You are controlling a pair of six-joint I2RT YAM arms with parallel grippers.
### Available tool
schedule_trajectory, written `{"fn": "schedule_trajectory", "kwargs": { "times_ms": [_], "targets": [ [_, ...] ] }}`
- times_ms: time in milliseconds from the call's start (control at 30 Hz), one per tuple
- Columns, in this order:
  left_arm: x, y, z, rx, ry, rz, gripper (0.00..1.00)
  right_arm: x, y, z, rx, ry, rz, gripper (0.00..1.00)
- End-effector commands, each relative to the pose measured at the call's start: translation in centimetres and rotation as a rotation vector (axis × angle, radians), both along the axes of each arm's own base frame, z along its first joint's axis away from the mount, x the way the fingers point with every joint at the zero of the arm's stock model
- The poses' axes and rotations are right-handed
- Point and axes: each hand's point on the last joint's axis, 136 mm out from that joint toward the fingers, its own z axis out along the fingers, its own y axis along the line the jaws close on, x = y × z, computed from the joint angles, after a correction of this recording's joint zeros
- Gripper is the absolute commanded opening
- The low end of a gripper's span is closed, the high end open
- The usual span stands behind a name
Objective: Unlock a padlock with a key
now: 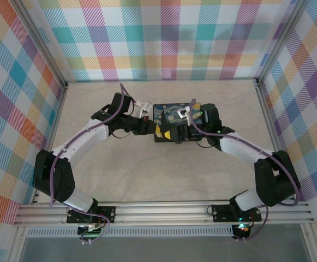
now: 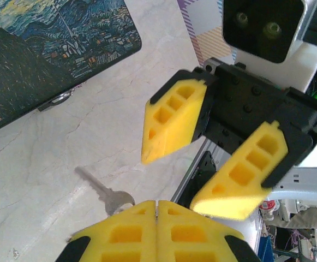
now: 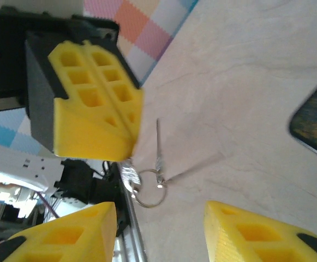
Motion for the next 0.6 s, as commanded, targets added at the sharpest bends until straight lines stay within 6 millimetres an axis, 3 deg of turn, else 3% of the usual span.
{"fn": "schedule_trajectory", "kwargs": {
  "times_ms": [0, 267, 567],
  "targets": [
    [0.3, -0.4, 0.0, -0.005, 0.006, 0.008, 0.0, 0.8, 0.1, 1.7, 0.038, 0.004, -0.046, 0.43],
    [1.1, -0.7, -0.1, -0.013, 0.014, 0.031, 0.0, 0.8, 2.2, 1.7, 0.081, 0.052, -0.062, 0.35],
    [1.1, -0.6, 0.1, -0.012, 0.014, 0.027, 0.0, 1.2, 2.0, 0.1, 0.045, 0.072, -0.098, 0.33]
  ]
}}
